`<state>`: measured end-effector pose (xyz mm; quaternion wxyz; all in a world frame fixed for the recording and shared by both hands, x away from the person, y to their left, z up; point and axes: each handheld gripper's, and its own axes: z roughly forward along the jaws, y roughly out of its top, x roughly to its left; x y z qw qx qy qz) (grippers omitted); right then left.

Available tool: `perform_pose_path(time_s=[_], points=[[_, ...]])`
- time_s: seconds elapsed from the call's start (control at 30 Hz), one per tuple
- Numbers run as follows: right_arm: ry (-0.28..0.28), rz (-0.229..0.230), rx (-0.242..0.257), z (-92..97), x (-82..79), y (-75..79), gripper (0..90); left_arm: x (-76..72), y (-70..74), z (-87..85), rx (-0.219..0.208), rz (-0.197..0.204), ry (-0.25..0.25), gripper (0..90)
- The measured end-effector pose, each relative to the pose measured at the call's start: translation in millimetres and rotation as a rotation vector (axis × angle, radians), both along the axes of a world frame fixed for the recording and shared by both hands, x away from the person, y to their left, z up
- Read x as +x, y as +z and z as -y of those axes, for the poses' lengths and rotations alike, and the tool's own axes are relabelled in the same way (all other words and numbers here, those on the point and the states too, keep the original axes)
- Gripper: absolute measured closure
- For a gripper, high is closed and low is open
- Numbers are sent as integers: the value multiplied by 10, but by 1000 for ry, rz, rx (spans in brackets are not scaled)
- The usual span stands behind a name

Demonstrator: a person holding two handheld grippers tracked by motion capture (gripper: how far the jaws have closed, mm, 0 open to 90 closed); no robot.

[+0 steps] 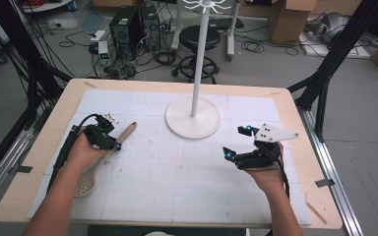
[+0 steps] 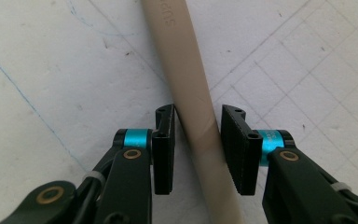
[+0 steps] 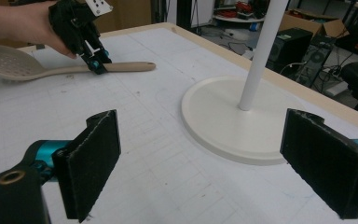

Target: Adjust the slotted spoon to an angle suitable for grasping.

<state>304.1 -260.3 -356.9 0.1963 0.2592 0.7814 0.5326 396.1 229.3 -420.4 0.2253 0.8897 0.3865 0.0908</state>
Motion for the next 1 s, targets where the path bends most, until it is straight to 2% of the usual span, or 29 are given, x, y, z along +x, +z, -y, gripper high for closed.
perform_pose_path(time_s=[0.1, 0.2, 0.23, 0.4, 0.57, 0.6, 0.63, 0.67, 1.0], points=[[2, -1, 0, -5, 1, -3, 105, -8, 9, 18, 10, -7, 9, 674], [2, 0, 2, 0, 1, -2, 105, -24, 5, 57, -2, -12, 8, 683], [3, 0, 3, 3, 1, -1, 105, -27, 10, 68, 5, -13, -2, 684], [1, -3, 5, 6, 1, -1, 105, -65, 10, 138, -13, -16, -55, 694], [3, -4, 2, 2, 3, -5, 105, -91, 5, 223, -51, -30, -101, 722], [3, -4, 3, 3, 3, -5, 105, -105, -3, 250, -40, -10, -147, 733], [2, -5, 3, 4, 2, -5, 106, -116, 4, 277, 0, 6, -182, 733], [2, -4, 3, 6, 2, -5, 105, -120, 14, 305, 20, 9, -187, 733], [3, -7, 3, 4, 7, -12, 105, -112, 11, 295, 14, 8, -201, 729]])
